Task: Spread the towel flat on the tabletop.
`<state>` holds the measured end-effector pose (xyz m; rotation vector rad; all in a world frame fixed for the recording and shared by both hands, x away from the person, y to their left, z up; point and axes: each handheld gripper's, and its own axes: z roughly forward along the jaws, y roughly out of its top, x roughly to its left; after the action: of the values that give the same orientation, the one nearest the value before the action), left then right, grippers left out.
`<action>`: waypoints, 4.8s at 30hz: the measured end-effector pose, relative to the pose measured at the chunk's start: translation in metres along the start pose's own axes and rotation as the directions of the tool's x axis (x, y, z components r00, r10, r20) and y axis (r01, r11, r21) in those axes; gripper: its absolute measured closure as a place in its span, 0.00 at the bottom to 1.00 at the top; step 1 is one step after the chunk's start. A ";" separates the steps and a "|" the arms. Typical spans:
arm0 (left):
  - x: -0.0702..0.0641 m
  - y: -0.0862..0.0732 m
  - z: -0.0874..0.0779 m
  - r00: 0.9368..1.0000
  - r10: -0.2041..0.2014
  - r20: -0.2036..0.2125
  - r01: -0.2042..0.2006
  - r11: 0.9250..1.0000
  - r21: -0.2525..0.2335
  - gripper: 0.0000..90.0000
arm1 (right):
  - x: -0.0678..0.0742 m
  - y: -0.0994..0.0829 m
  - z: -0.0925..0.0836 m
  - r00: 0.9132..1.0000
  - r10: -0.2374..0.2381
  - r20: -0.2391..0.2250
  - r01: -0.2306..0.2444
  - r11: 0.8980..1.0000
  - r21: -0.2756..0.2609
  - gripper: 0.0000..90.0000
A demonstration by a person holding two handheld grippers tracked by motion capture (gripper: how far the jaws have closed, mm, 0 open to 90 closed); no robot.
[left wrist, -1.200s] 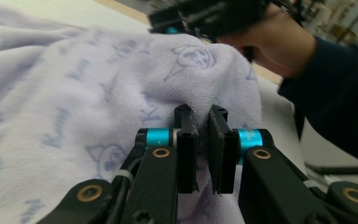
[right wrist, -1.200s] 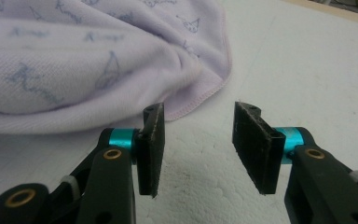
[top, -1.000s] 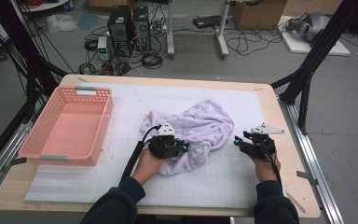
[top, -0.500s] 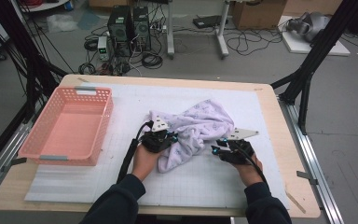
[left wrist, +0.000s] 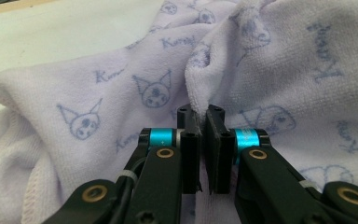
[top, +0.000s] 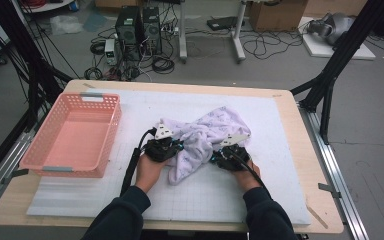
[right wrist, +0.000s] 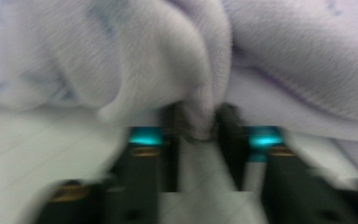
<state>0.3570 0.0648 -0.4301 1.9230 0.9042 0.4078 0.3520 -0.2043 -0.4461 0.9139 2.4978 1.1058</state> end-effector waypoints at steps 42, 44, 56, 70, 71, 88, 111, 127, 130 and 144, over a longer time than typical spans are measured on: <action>0.029 -0.026 -0.035 0.995 -0.100 -0.021 0.099 0.994 -0.047 0.52 | -0.028 -0.027 -0.044 0.986 0.130 0.103 -0.136 0.990 0.049 0.58; 0.031 -0.026 -0.036 0.995 -0.097 -0.025 0.096 0.994 -0.043 0.52 | -0.028 -0.021 -0.034 0.982 0.140 0.123 -0.148 0.987 0.059 0.73; 0.025 -0.026 -0.033 0.996 -0.089 -0.012 0.089 0.996 -0.014 0.52 | -0.078 -0.025 -0.053 0.864 0.206 0.459 -0.219 0.975 -0.025 0.97; -0.012 -0.023 0.004 0.998 0.047 0.032 -0.051 0.992 0.118 0.48 | -0.064 -0.043 -0.091 0.889 0.253 0.382 -0.206 0.965 -0.160 0.74; -0.015 -0.022 0.005 0.997 0.076 0.031 -0.080 0.990 0.119 0.50 | -0.062 -0.044 -0.093 0.893 0.251 0.373 -0.201 0.965 -0.169 0.74; 0.062 -0.011 -0.029 0.967 -0.117 -0.228 0.103 0.992 -0.073 0.92 | -0.047 -0.045 -0.082 0.959 0.202 0.200 -0.171 0.972 -0.159 0.60; 0.099 0.008 -0.011 0.929 -0.202 -0.311 0.174 0.978 -0.116 0.84 | -0.082 -0.012 -0.036 0.916 0.308 0.256 -0.271 0.948 -0.170 0.95; 0.028 -0.001 -0.019 1.000 0.004 -0.003 -0.005 0.994 -0.106 0.50 | -0.084 -0.024 -0.059 0.857 0.307 0.413 -0.244 0.949 -0.200 0.70; 0.013 -0.005 -0.011 0.997 0.045 0.062 -0.041 0.997 -0.065 0.51 | -0.074 -0.028 -0.072 0.877 0.295 0.379 -0.226 0.950 -0.215 0.67; -0.028 -0.015 0.019 0.954 0.247 0.171 -0.267 0.958 0.105 0.68 | -0.043 -0.042 -0.085 0.936 0.182 0.300 -0.129 0.974 -0.188 0.66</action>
<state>0.3436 0.0370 -0.4502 2.1676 0.5898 0.3521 0.3273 -0.3014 -0.4203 1.1554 2.0734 1.0951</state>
